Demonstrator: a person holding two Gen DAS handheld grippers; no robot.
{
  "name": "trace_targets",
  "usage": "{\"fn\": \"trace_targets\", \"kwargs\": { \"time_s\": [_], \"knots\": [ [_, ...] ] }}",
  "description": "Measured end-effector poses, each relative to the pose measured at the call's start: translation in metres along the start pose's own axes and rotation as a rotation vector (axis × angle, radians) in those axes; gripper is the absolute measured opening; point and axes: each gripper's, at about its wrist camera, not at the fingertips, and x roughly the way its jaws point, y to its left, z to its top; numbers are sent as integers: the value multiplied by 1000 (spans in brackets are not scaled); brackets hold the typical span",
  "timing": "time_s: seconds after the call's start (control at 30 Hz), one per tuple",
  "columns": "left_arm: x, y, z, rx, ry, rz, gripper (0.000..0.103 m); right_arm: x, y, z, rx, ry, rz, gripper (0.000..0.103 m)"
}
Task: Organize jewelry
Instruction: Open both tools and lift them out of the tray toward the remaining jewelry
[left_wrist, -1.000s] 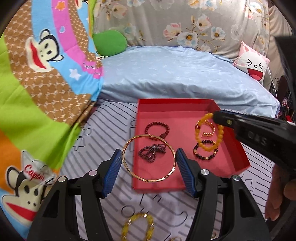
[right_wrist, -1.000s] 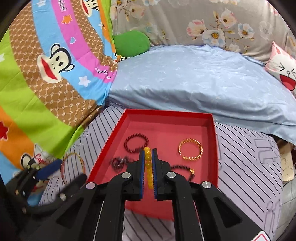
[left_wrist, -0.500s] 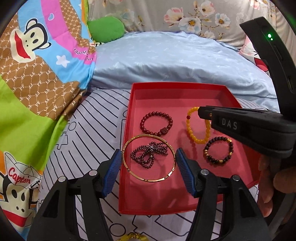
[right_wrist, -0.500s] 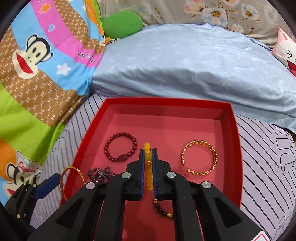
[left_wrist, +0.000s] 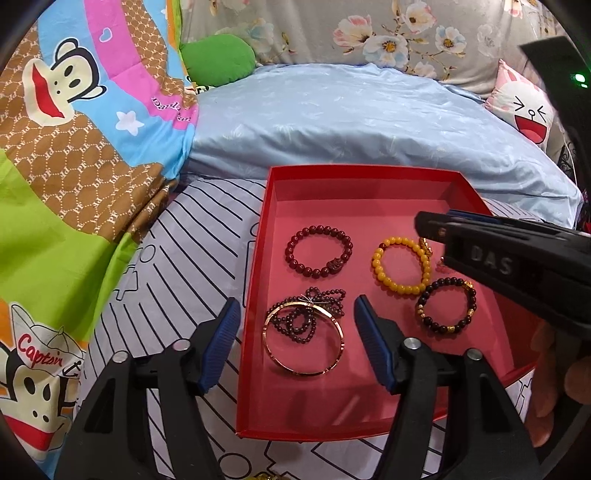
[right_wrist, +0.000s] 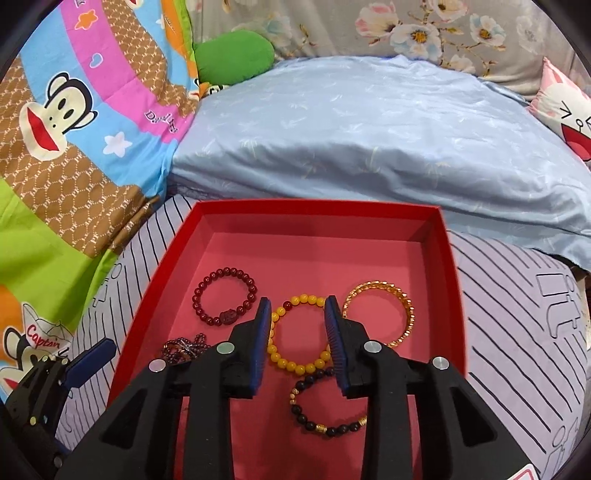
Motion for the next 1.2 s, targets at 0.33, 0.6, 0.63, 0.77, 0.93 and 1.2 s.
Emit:
{"fn": "trace_targets", "kwargs": {
  "time_s": [0.33, 0.6, 0.63, 0.77, 0.93, 1.2],
  "knots": [
    [-31, 2, -2, -13, -41, -10, 69, -61, -10, -19, 37, -82, -2, 37],
    [-64, 19, -28, -35, -54, -3, 69, -104, -2, -63, 9, -98, -12, 38],
    [-68, 21, -34, -36, -53, -1, 69, -107, -1, -67, 7, -98, -12, 38],
    [-83, 30, -59, -40, -44, 7, 69, -118, 11, -101, -16, -76, -15, 38],
    [-97, 42, -89, -70, -24, 6, 69, -124, 25, -140, -49, -35, -19, 38],
    [-113, 57, -125, -87, 0, 20, 69, -126, 33, -191, -59, 24, -33, 38]
  ]
}}
